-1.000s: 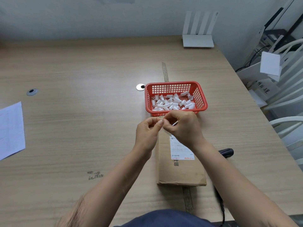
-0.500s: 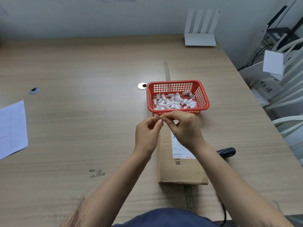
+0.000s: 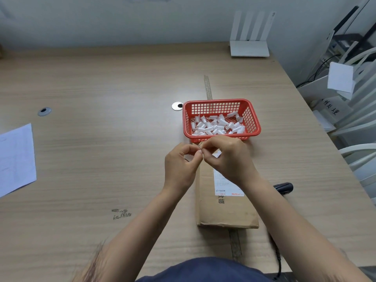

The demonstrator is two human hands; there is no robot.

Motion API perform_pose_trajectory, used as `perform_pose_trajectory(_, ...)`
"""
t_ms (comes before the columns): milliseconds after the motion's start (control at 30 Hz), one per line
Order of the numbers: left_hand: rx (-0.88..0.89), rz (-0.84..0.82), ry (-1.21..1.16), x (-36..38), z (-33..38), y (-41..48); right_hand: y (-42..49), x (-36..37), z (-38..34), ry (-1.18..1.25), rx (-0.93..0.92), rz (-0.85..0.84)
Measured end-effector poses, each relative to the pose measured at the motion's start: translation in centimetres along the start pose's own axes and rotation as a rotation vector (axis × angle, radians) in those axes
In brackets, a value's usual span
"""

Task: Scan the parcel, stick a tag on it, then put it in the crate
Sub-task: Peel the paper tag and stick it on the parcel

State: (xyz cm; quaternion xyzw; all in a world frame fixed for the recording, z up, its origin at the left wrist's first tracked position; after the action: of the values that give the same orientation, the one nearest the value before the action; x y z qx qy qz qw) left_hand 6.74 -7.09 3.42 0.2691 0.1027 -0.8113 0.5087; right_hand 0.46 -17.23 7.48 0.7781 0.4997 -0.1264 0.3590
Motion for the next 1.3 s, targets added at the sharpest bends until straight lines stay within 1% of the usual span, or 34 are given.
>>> perform_pose_trajectory(167, 0.046, -0.026, 0.018, -0.1, 0.2, -0.1, 0.0, 0.3, 0.3, 0.001, 0.024, -0.036)
perform_pose_trajectory(367, 0.039, -0.096, -0.034, 0.3, -0.1, -0.1, -0.6, 0.2, 0.3, 0.062, 0.057, 0.017)
perform_pose_trajectory(500, 0.053, -0.118, -0.053, 0.0, 0.2, 0.1, -0.6, 0.0, 0.9, 0.192, 0.115, 0.043)
perform_pose_trajectory(633, 0.031, -0.153, -0.085, -0.3, 0.1, 0.3, -0.8, 0.0, 1.3, 0.330, 0.195, 0.016)
perform_pose_trajectory(767, -0.039, -0.178, -0.141, -0.4, 0.1, 0.1, -0.5, -0.2, 0.5, 0.246, 0.119, -0.058)
perform_pose_trajectory(867, -0.071, -0.212, -0.129, -0.4, 0.2, -0.1, -0.4, -0.3, -0.4, 0.167, 0.026, -0.070)
perform_pose_trajectory(933, -0.093, -0.218, -0.138, -0.5, 0.3, -0.2, -0.5, -0.4, -0.7, 0.151, -0.002, -0.060)
perform_pose_trajectory(1133, -0.081, -0.230, -0.157, -0.8, 0.6, -0.7, -0.7, -0.4, -0.6, 0.157, -0.004, -0.063)
perform_pose_trajectory(1300, -0.059, -0.219, -0.119, -1.0, 0.8, -0.8, -0.6, -0.5, -0.5, 0.163, 0.016, -0.054)
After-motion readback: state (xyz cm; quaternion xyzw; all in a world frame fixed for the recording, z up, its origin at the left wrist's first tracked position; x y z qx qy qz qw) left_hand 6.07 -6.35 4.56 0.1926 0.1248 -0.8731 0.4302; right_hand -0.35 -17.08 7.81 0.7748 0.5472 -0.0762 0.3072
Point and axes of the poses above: each hand's wrist, its own y-axis towards the middle knuckle, its own x-axis out of the palm, z = x × y, the point moved 7 cm from there along y, towards the middle knuckle, and after that the axes turned 14 degrees about y, right-handed, at the moved point
